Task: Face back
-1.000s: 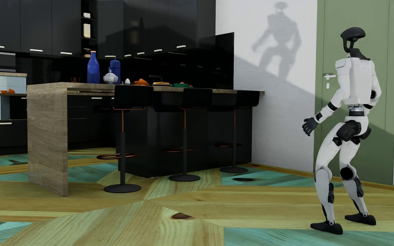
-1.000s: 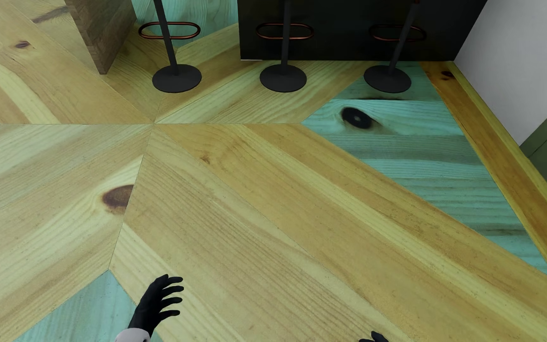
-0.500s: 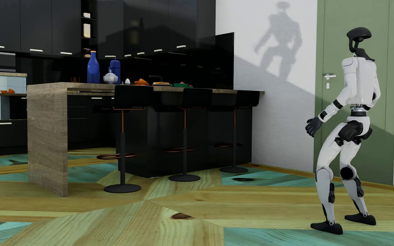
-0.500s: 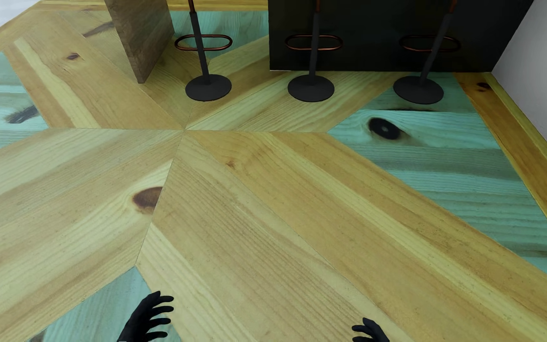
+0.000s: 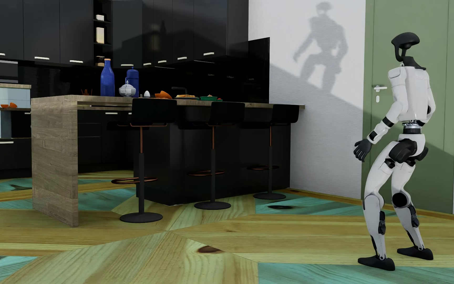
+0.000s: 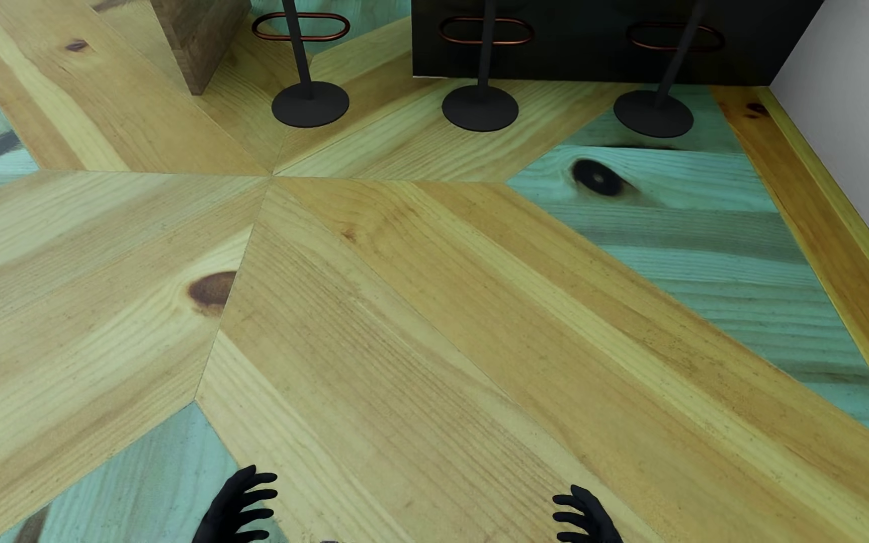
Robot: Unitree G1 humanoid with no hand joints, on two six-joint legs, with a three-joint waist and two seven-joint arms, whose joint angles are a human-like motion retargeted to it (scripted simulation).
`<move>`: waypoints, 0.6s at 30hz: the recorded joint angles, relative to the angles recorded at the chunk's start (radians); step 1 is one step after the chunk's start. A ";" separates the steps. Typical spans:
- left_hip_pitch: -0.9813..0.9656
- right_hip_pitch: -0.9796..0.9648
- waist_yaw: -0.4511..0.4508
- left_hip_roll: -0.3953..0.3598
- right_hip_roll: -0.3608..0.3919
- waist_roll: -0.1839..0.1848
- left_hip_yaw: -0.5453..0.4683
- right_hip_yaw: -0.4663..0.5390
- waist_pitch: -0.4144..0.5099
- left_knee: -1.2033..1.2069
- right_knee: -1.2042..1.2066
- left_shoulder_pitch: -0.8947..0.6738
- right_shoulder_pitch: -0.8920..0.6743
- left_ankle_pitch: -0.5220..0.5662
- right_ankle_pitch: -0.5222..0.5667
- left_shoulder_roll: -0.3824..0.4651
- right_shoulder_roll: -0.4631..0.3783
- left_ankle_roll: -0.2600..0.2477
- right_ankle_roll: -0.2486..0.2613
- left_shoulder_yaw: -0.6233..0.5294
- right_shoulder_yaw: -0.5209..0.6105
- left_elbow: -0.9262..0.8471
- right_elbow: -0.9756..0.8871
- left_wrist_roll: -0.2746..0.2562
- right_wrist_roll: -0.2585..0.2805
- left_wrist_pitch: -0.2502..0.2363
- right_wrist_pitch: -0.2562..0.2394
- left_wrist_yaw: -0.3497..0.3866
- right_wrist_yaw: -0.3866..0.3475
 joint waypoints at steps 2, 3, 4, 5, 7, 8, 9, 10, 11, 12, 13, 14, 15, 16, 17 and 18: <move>-0.006 -0.009 -0.004 -0.002 -0.002 0.003 -0.001 -0.001 -0.011 -0.004 0.004 0.004 -0.020 0.006 0.001 -0.005 -0.010 -0.001 -0.001 -0.002 -0.006 0.010 0.007 -0.017 -0.003 0.007 -0.003 0.016 -0.021; -0.004 -0.006 -0.013 0.000 0.001 0.006 -0.004 -0.004 -0.014 -0.003 0.003 0.016 -0.018 0.007 0.003 -0.006 -0.013 -0.002 -0.002 -0.011 -0.006 -0.005 0.011 -0.021 -0.009 0.008 -0.004 0.022 -0.029; -0.007 -0.008 -0.011 0.004 0.006 0.012 -0.004 -0.002 -0.026 -0.002 -0.001 0.009 0.003 0.006 0.006 -0.009 -0.011 -0.003 -0.003 -0.016 -0.012 0.003 0.010 -0.024 -0.017 0.006 0.000 0.023 -0.030; 0.005 -0.005 -0.020 -0.005 -0.001 0.007 -0.002 0.004 -0.030 -0.011 0.004 0.000 0.011 0.010 0.004 0.000 0.000 -0.002 -0.002 -0.022 -0.011 0.014 0.025 -0.022 -0.027 0.000 0.008 0.020 -0.029; 0.005 -0.007 -0.033 -0.005 -0.001 0.011 -0.004 0.001 -0.043 -0.025 -0.004 -0.015 0.031 0.023 0.014 0.010 0.004 -0.003 -0.003 -0.021 -0.009 0.000 0.006 -0.009 -0.041 -0.012 0.029 0.016 -0.009; 0.007 -0.007 -0.025 -0.005 -0.001 0.013 -0.002 0.003 -0.049 -0.033 -0.008 -0.019 0.042 0.029 0.018 0.001 -0.010 -0.003 -0.003 -0.007 -0.031 0.008 0.012 -0.001 -0.043 -0.025 0.028 0.012 0.010; 0.005 -0.013 -0.030 -0.003 0.002 0.012 -0.002 0.004 -0.057 -0.039 -0.008 -0.001 0.037 0.034 0.021 0.020 -0.021 -0.005 -0.006 -0.004 -0.019 0.009 0.003 0.005 -0.038 -0.038 0.027 0.006 0.025; -0.001 -0.015 -0.015 -0.002 0.005 0.018 -0.008 0.002 -0.060 -0.029 -0.005 -0.009 0.043 0.028 0.020 0.010 -0.032 -0.006 -0.006 0.000 -0.039 0.009 0.025 0.013 -0.032 -0.034 0.013 0.001 0.037; -0.002 -0.015 -0.007 -0.007 0.002 0.020 -0.014 -0.001 -0.061 -0.026 -0.001 -0.015 0.039 0.030 0.019 -0.002 -0.026 -0.006 -0.006 -0.017 -0.041 0.008 0.029 0.022 -0.031 -0.030 0.005 -0.001 0.039; -0.001 -0.012 -0.002 -0.008 0.001 0.022 -0.018 -0.005 -0.059 -0.028 -0.002 -0.012 0.018 0.033 0.019 -0.015 -0.007 -0.006 -0.006 -0.030 -0.031 -0.001 0.034 0.033 -0.032 -0.025 0.000 -0.002 0.036; -0.005 -0.020 0.008 -0.015 -0.006 0.018 -0.016 -0.004 -0.063 -0.028 0.008 -0.003 0.014 0.034 0.014 -0.025 -0.010 -0.005 -0.004 -0.028 -0.015 0.002 0.028 0.044 -0.033 -0.030 -0.007 -0.011 0.037; -0.005 -0.021 0.009 -0.020 -0.012 0.018 -0.016 -0.004 -0.063 -0.031 0.011 -0.001 0.010 0.036 0.012 -0.020 -0.019 -0.003 -0.003 -0.024 -0.023 0.012 0.025 0.053 -0.035 -0.033 -0.013 -0.023 0.046; 0.000 -0.020 0.003 -0.019 -0.010 0.016 -0.011 0.000 -0.061 -0.034 0.010 0.008 0.016 0.035 0.011 -0.001 -0.010 -0.003 -0.004 -0.012 -0.031 0.018 0.008 0.059 -0.041 -0.040 -0.014 -0.035 0.047; 0.005 -0.014 -0.004 -0.016 -0.007 0.019 -0.010 0.001 -0.052 -0.034 0.006 0.004 0.004 0.034 0.014 0.004 -0.019 -0.003 -0.004 -0.005 -0.013 0.017 0.019 0.061 -0.048 -0.035 -0.009 -0.041 0.043; 0.009 -0.014 -0.003 -0.018 -0.011 0.018 -0.007 0.004 -0.044 -0.041 0.005 -0.004 0.000 0.038 0.015 0.001 -0.028 -0.002 -0.003 -0.002 -0.012 0.012 0.012 0.055 -0.049 -0.030 0.001 -0.043 0.035; 0.005 -0.019 0.001 -0.019 -0.011 0.016 -0.007 0.003 -0.045 -0.045 0.004 -0.004 0.007 0.041 0.016 0.005 -0.015 -0.002 -0.003 -0.012 -0.025 0.010 0.019 0.040 -0.047 -0.031 0.007 -0.044 0.020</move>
